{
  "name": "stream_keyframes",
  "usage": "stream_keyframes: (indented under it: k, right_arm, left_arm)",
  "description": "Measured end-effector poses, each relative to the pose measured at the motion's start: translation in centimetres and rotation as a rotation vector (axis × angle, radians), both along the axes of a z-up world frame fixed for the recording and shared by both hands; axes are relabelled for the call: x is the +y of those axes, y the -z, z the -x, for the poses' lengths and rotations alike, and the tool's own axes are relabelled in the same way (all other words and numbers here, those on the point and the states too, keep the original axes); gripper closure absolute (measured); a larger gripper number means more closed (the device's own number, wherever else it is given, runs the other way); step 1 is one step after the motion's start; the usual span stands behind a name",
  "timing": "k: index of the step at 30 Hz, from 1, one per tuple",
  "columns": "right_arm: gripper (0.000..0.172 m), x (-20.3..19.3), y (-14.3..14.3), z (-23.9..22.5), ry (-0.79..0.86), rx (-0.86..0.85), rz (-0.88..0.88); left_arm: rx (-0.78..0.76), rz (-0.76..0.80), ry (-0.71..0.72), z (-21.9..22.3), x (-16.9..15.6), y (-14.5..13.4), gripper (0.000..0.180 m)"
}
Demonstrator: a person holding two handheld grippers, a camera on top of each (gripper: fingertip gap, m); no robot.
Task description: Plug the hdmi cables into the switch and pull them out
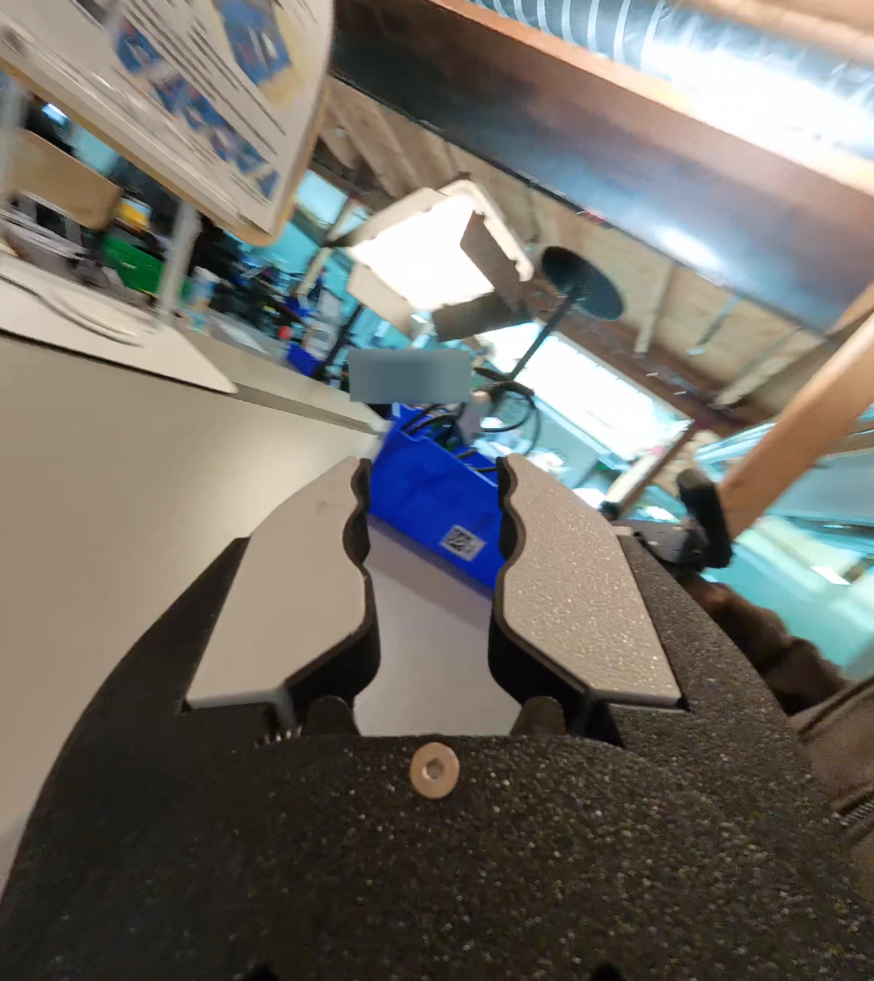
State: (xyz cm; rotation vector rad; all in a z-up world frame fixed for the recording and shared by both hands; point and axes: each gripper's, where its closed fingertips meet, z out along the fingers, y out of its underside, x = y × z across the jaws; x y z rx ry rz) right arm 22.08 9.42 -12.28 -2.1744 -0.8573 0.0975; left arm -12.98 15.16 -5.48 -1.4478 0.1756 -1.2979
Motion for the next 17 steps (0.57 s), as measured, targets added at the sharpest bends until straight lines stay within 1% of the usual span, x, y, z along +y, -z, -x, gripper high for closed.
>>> stream_keyframes:
  k: [2,4,5,7,8,9,10,11,13,15,16,17]
  right_arm:
    - [0.124,0.0,0.7,0.1,-0.02,-0.035,0.007]
    - [0.136,0.4,1.0,-0.2,-0.02,-0.066,0.0]
    - [0.14,0.5,1.1,-0.3,-0.023,-0.074,0.0]
    - [0.146,0.6,1.3,-0.5,-0.041,-0.091,0.009]
    - [0.148,0.7,1.6,-0.5,-0.054,-0.11,0.014]
    - [0.147,0.8,1.8,-0.5,-0.071,-0.13,0.018]
    - [0.147,0.9,2.0,-0.5,-0.089,-0.146,0.024]
    - [0.148,1.0,2.1,-0.2,-0.111,-0.158,0.031]
    - [0.151,1.3,2.2,0.3,-0.143,-0.179,0.039]
    - [0.157,1.5,2.3,0.8,-0.156,-0.189,0.051]
    - [0.157,1.7,2.4,0.9,-0.153,-0.189,0.052]
    - [0.158,1.8,2.4,0.9,-0.146,-0.184,0.052]
  left_arm:
    - [0.126,-0.022,-0.151,3.8,-0.1,-0.7,0.127]
    - [0.288,-0.015,-0.352,9.2,-0.5,-1.5,0.12]
    - [0.39,0.007,-0.465,12.3,-1.0,-1.8,0.115]
    - [0.648,0.083,-0.691,18.8,-2.3,-2.0,0.103]
    - [0.771,0.121,-0.775,21.5,-3.2,-2.0,0.101]
    - [0.866,0.168,-0.828,23.7,-3.9,-1.8,0.1]
    - [0.925,0.223,-0.855,25.4,-4.5,-1.4,0.097]
    - [0.953,0.275,-0.857,26.6,-4.7,-0.6,0.095]
    - [0.957,0.425,-0.829,28.1,-4.8,2.0,0.096]
    - [0.973,0.569,-0.829,29.7,-5.1,4.7,0.109]
    - [0.984,0.62,-0.816,30.0,-5.3,5.9,0.114]
    - [0.986,0.651,-0.79,30.1,-5.4,6.8,0.126]
